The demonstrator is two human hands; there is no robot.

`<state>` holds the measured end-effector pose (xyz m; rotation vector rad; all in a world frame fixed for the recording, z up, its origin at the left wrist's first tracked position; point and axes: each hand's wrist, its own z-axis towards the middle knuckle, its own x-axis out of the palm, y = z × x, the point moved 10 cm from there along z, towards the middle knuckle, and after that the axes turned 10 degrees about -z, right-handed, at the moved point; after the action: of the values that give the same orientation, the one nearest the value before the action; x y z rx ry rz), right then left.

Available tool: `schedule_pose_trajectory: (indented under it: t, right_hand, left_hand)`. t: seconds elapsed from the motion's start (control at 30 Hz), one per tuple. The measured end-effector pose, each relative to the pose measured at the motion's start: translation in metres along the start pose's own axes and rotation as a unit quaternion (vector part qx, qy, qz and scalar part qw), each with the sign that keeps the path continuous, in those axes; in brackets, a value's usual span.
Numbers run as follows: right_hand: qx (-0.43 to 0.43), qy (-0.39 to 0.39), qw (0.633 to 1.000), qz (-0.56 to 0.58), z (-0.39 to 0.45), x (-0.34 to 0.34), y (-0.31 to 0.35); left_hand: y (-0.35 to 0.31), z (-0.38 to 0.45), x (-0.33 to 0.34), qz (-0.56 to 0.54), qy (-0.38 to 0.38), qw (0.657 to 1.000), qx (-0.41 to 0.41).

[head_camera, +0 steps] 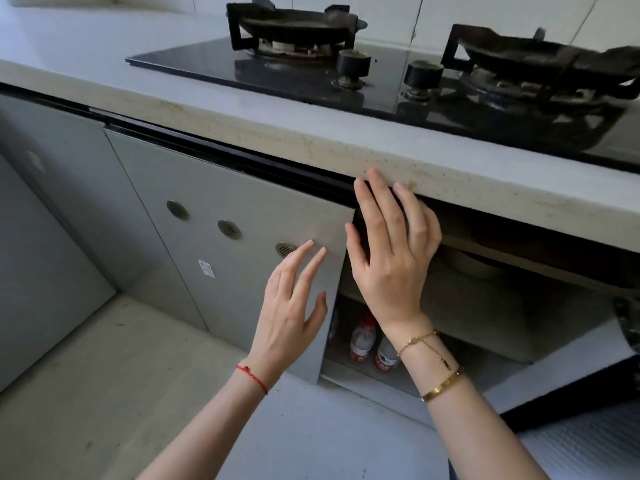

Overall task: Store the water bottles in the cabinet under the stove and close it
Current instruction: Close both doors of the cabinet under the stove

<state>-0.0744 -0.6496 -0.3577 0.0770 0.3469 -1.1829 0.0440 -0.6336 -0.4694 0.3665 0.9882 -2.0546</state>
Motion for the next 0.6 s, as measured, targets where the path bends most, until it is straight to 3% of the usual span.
schedule_pose_trajectory:
  t: [0.33,0.6]
  right_hand:
    - [0.073,0.052,0.996,-0.021,-0.045,-0.044,-0.012]
    - [0.103,0.101,0.983,-0.11,-0.087,-0.136,-0.034]
  left_hand:
    - [-0.008,-0.016,-0.009,-0.052,0.018,0.998,0.04]
    - [-0.074,-0.044,-0.024,-0.117,0.055,0.987,0.096]
